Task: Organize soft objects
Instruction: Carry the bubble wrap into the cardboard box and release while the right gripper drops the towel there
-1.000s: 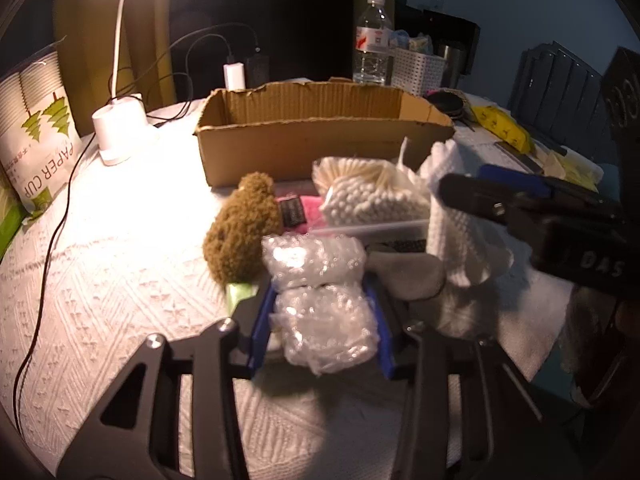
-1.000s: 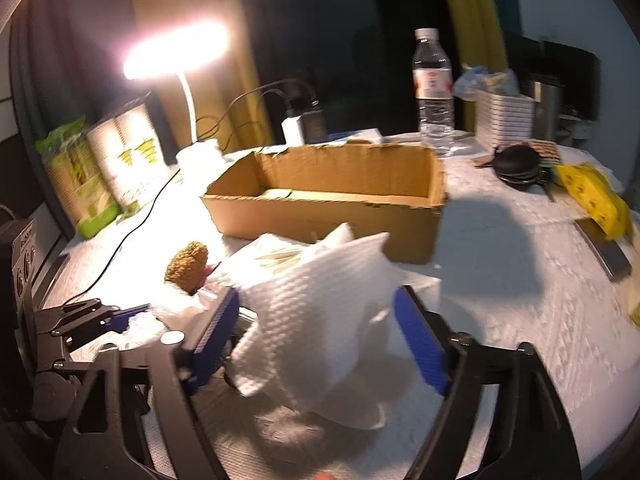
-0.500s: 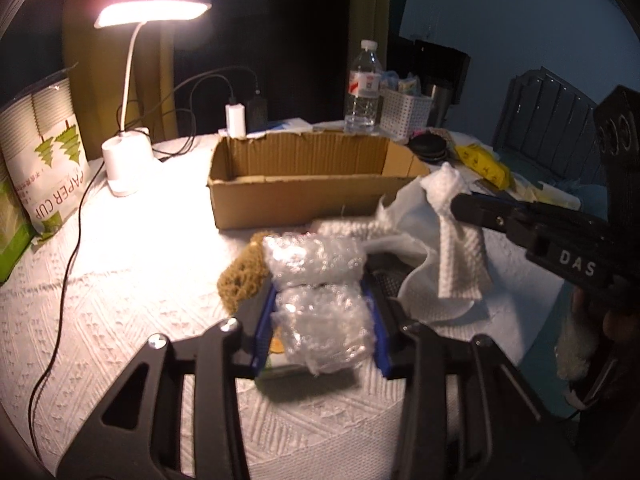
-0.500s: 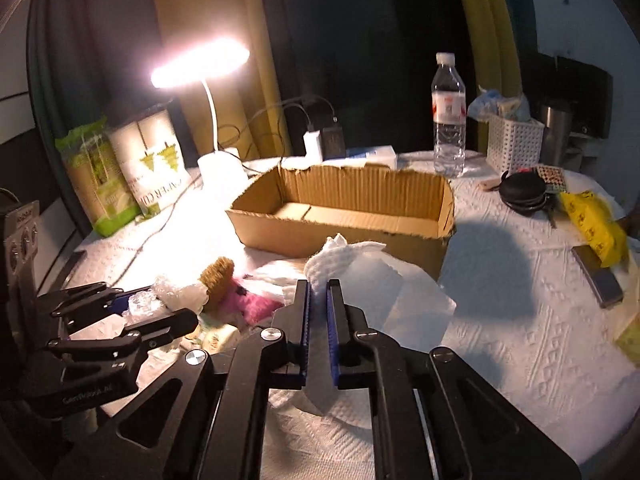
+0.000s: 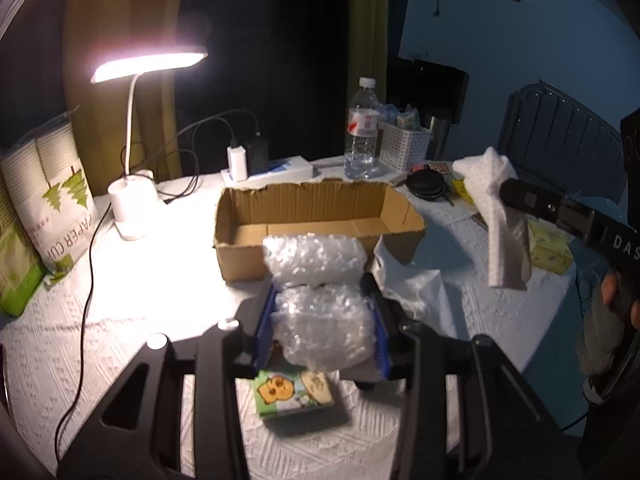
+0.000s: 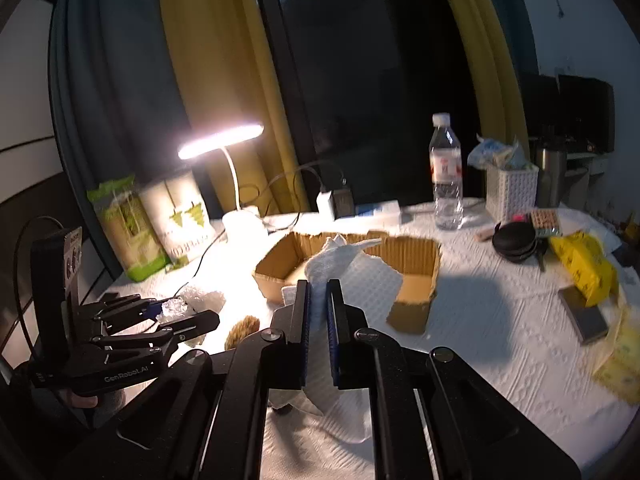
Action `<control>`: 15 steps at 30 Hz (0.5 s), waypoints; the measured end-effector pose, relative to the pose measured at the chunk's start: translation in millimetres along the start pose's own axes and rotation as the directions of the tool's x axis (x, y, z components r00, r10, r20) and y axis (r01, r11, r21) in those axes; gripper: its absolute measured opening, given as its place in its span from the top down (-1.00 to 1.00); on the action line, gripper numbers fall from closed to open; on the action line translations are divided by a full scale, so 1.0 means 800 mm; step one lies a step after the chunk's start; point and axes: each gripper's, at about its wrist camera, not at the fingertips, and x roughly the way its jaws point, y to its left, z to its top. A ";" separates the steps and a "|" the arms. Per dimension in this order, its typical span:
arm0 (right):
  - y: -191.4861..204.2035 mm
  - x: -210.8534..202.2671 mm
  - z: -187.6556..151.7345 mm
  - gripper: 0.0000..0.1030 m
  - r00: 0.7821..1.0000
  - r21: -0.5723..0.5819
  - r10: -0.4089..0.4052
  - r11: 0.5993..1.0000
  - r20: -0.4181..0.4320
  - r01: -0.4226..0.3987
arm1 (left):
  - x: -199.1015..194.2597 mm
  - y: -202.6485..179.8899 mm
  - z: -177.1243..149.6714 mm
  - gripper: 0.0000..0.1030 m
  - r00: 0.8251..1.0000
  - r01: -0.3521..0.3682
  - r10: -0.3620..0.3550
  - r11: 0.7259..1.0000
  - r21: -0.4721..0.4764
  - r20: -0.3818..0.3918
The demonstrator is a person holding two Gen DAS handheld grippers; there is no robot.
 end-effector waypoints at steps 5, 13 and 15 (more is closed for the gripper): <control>-0.014 0.001 0.013 0.83 1.000 -0.004 0.003 1.000 0.021 -0.003 | 0.008 -0.010 0.026 0.20 1.000 -0.006 0.006 1.000 0.017 0.022; -0.044 0.016 0.032 0.83 0.999 -0.021 0.012 1.000 0.033 -0.011 | 0.040 -0.022 0.069 0.20 0.999 -0.013 0.011 0.999 0.032 0.041; -0.056 0.024 0.039 0.83 0.999 -0.017 0.017 1.000 0.039 -0.016 | 0.050 -0.023 0.080 0.20 0.999 -0.018 0.016 0.999 0.037 0.049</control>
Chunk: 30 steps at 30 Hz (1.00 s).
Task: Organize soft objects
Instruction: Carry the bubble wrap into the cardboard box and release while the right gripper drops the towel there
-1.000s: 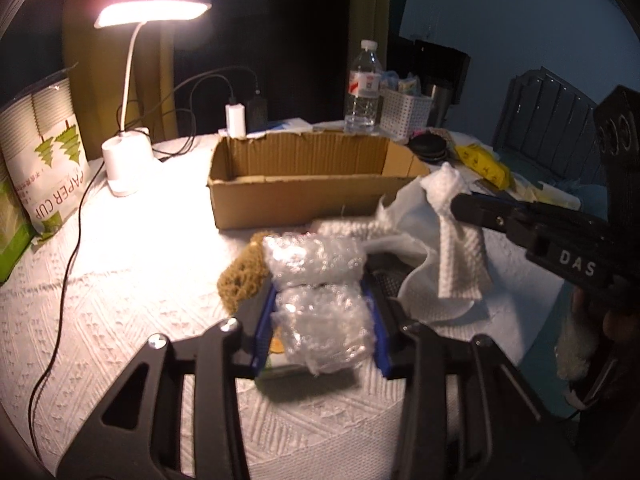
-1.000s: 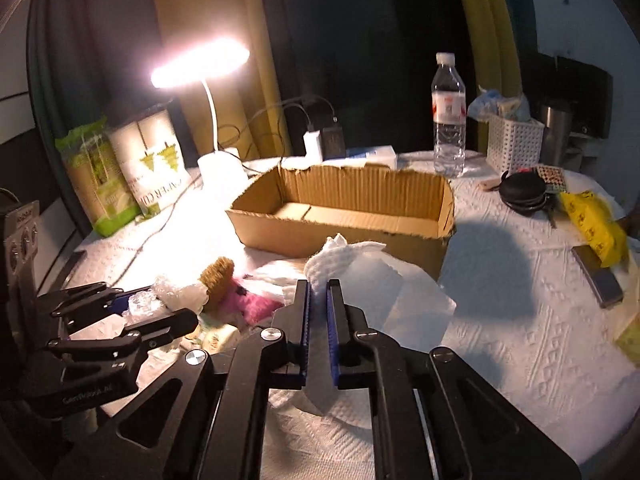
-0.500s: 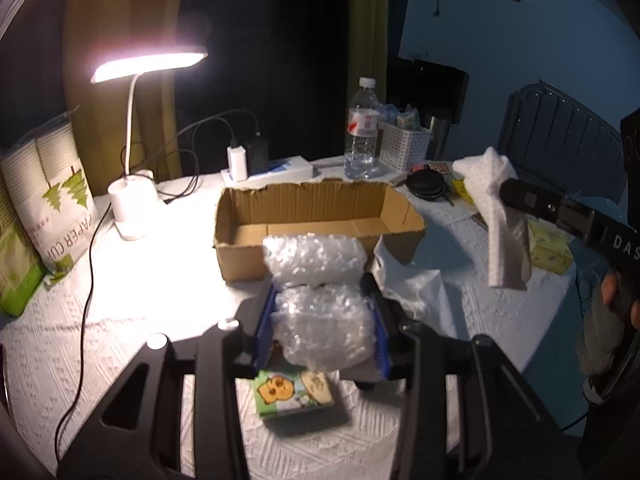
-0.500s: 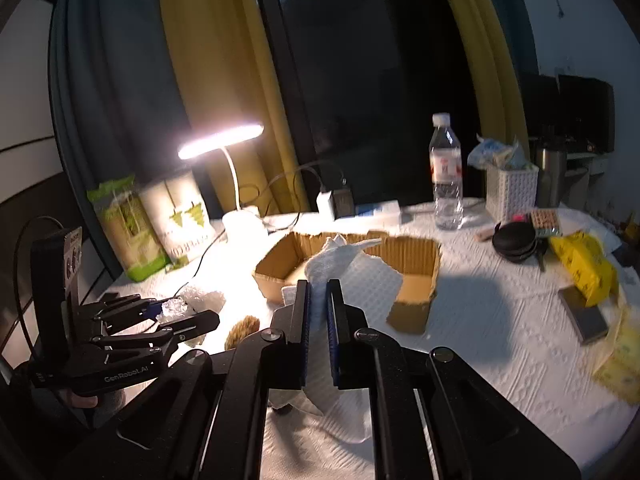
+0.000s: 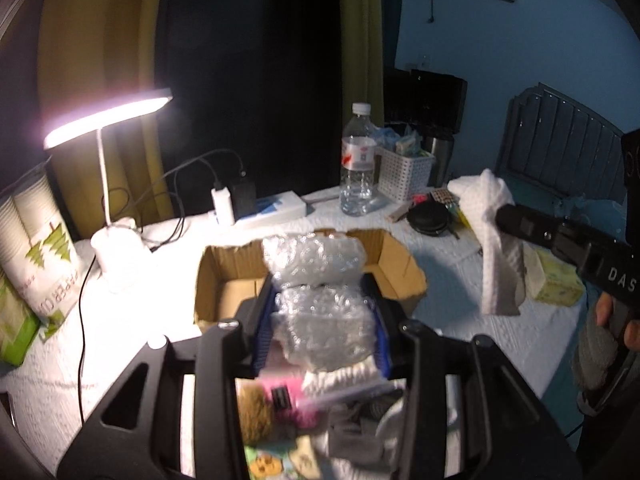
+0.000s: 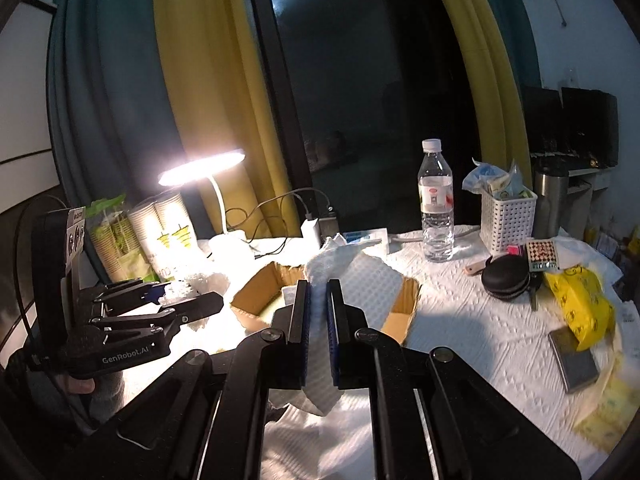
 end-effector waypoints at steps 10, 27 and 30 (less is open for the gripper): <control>-0.040 0.066 0.023 0.83 1.000 0.007 0.020 1.000 -0.010 -0.020 | 0.079 0.034 0.037 0.20 0.998 -0.067 0.066 0.997 -0.027 -0.017; -0.084 0.216 -0.017 0.82 0.968 0.051 0.006 0.999 -0.251 0.007 | 0.211 0.102 -0.002 0.18 0.968 -0.122 0.101 0.989 -0.078 -0.232; -0.088 0.230 -0.026 0.82 0.955 0.057 -0.005 0.998 -0.296 0.023 | 0.223 0.108 -0.006 0.17 0.956 -0.131 0.100 0.987 -0.097 -0.275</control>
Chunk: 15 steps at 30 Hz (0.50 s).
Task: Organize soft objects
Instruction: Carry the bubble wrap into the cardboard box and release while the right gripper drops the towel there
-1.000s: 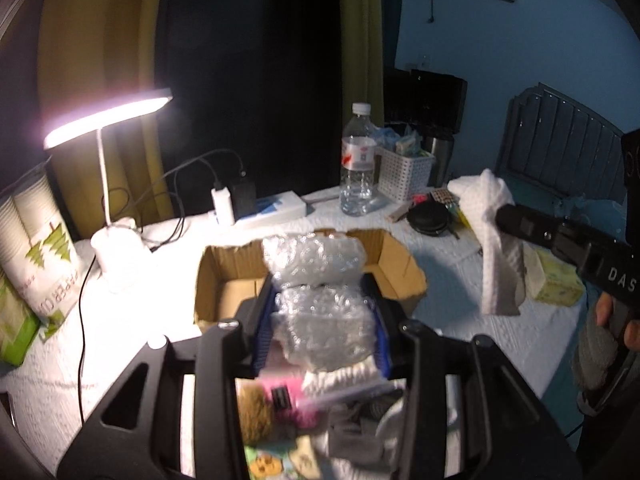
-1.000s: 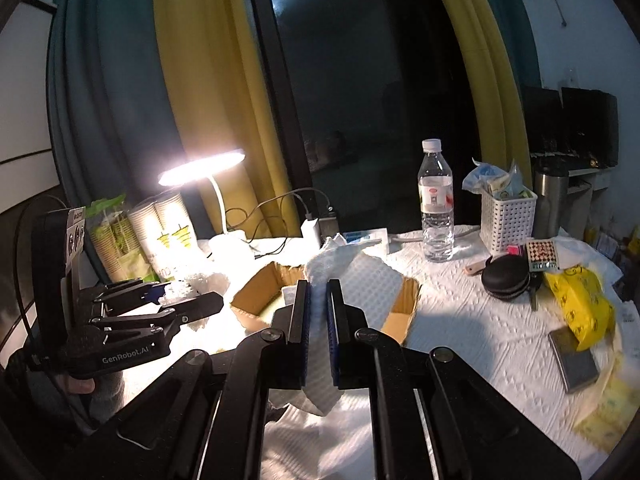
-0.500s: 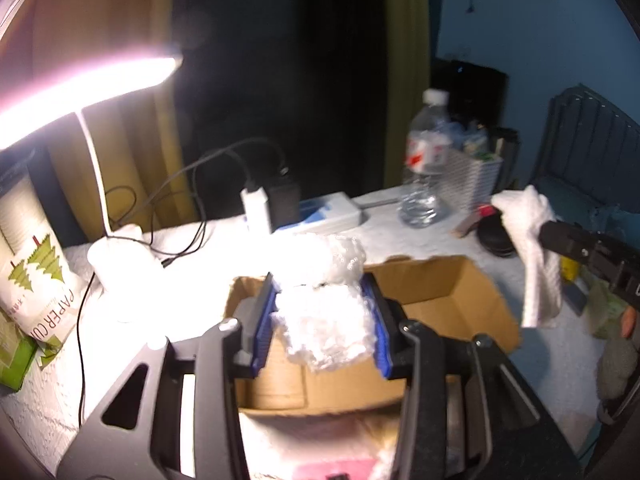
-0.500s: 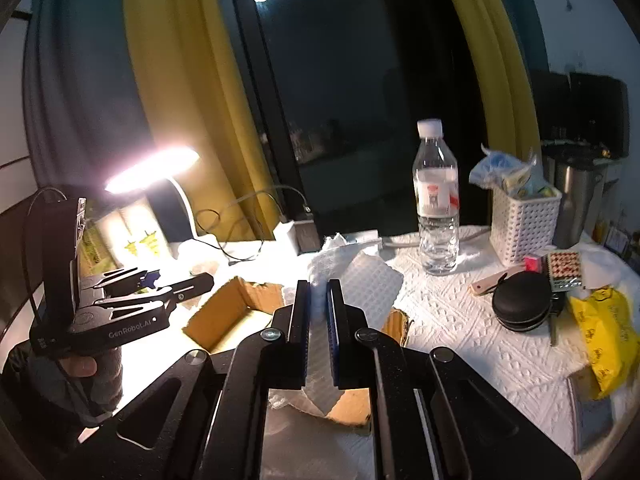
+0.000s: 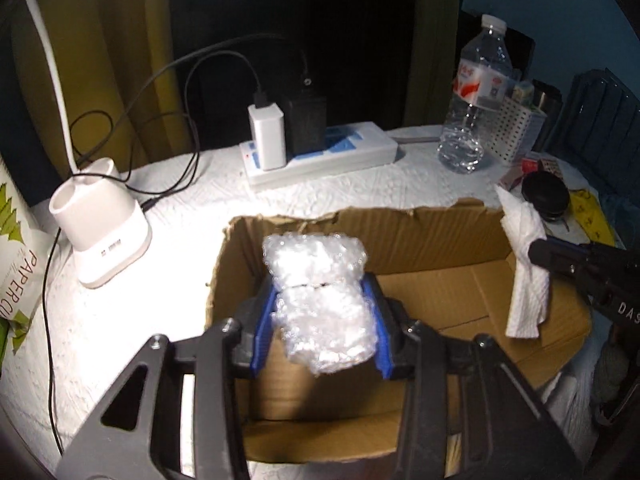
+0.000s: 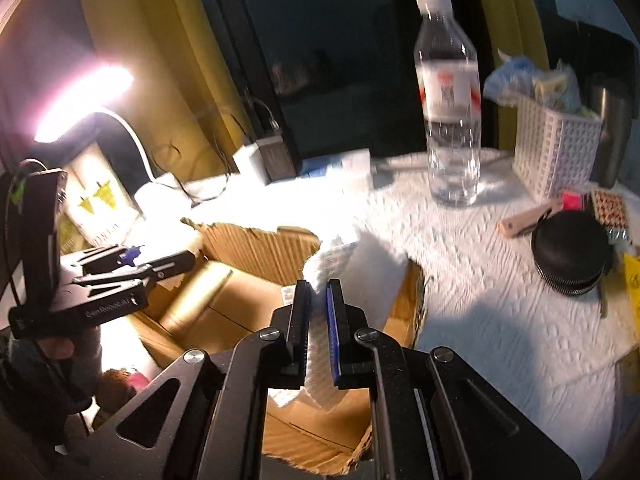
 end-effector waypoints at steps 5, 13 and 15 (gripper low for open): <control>-0.002 0.004 0.003 0.23 0.999 0.001 -0.025 1.000 -0.022 0.025 | 0.003 0.003 0.001 0.00 1.000 -0.004 0.004 1.000 -0.018 -0.031; 0.003 -0.023 0.006 0.17 0.999 -0.004 -0.053 0.999 0.012 0.053 | -0.029 0.006 0.003 -0.02 1.000 -0.013 0.014 0.999 -0.034 0.020; 0.007 -0.030 0.006 0.17 0.998 -0.006 -0.056 0.998 0.021 0.056 | -0.042 0.007 0.002 -0.02 0.999 -0.012 0.013 0.999 -0.036 0.044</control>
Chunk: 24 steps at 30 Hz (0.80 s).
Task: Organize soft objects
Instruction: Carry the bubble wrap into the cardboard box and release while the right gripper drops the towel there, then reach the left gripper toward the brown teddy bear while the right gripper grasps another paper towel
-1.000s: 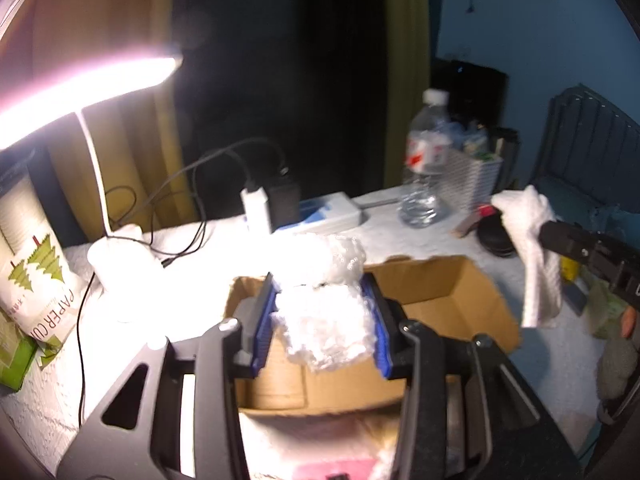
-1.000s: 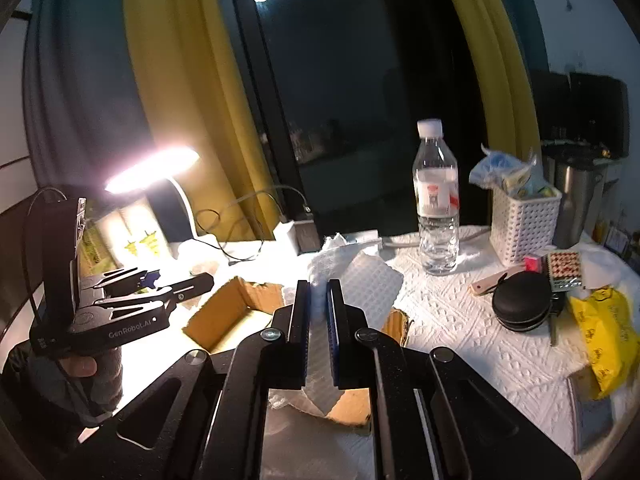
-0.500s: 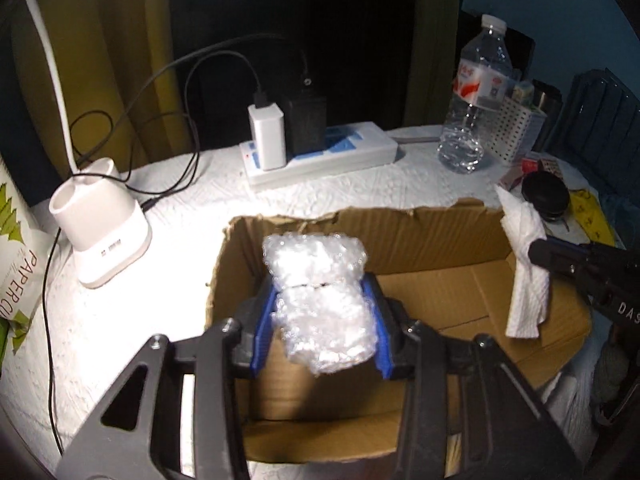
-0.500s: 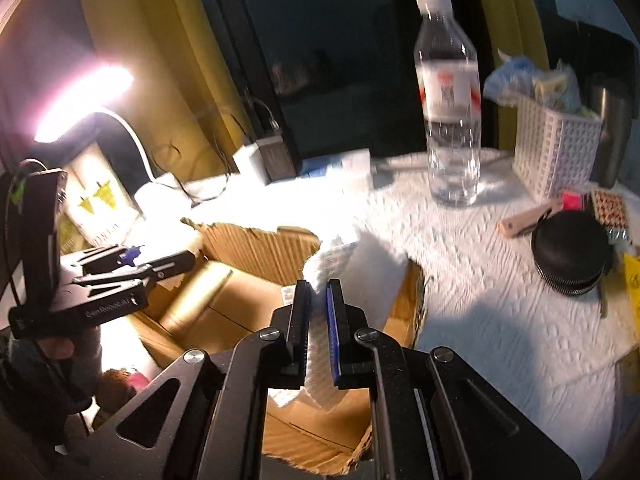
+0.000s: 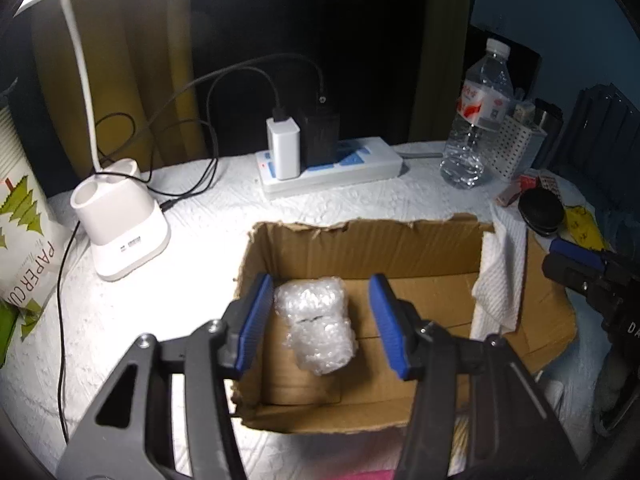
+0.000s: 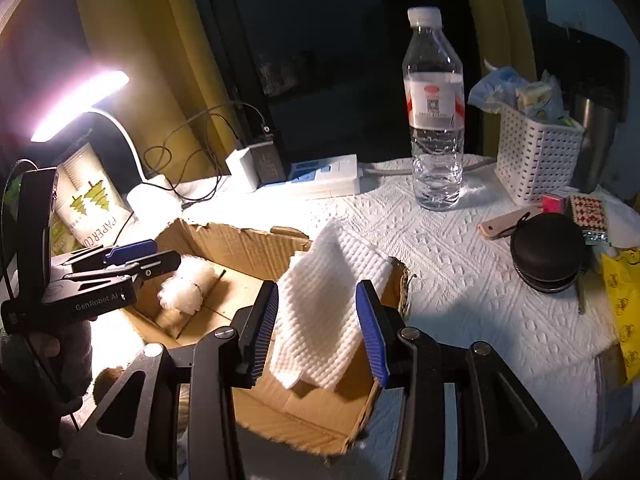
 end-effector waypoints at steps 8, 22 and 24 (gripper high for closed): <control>0.023 -0.048 -0.011 0.17 0.998 -0.010 -0.024 1.000 0.052 0.024 | -0.067 -0.002 -0.006 -0.55 0.994 0.034 -0.035 0.999 0.003 0.100; 0.053 -0.131 -0.063 0.16 0.990 -0.002 -0.068 0.998 0.125 0.069 | -0.161 -0.010 -0.060 -0.55 0.978 0.098 -0.105 0.994 0.051 0.178; 0.052 -0.135 -0.074 0.16 0.990 0.010 -0.075 0.997 0.120 0.075 | -0.163 -0.011 -0.071 -0.55 0.980 0.100 -0.108 0.993 0.059 0.169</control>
